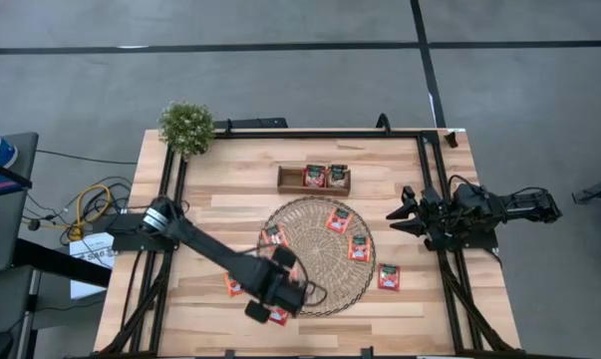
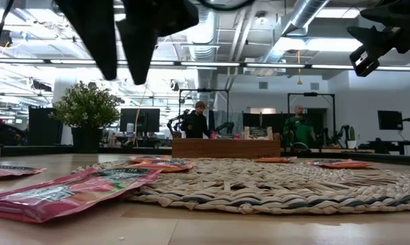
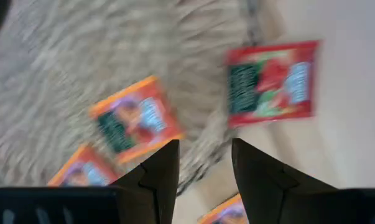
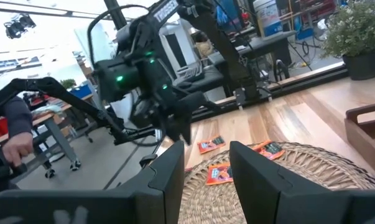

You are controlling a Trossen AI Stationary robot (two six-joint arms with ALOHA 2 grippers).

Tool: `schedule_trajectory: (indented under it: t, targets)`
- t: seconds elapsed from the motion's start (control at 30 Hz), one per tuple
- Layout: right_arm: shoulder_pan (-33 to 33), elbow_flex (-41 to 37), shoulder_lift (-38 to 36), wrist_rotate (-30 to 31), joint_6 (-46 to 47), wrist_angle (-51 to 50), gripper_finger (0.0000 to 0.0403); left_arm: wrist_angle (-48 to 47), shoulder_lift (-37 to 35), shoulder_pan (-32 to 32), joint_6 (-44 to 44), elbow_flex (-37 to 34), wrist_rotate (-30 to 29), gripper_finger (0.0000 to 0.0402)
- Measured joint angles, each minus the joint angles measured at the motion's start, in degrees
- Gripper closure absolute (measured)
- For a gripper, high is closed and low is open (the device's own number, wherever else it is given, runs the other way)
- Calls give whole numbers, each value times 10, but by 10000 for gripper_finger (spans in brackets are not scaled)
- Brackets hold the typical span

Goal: Pick & Place Tea
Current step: Put the red tea bag into the middle section of the wooden organizer

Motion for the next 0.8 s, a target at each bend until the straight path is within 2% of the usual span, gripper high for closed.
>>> schedule_trajectory:
  t: [0.2,0.47,0.8]
  targets:
    - [0,0,0,-17,0,0,282,72,30,-39,0,-1,-2,262]
    - [0,0,0,-25,0,0,282,65,80,-35,0,-1,-56,262]
    - [0,0,0,-27,0,0,282,64,94,-3,0,-1,-14,262]
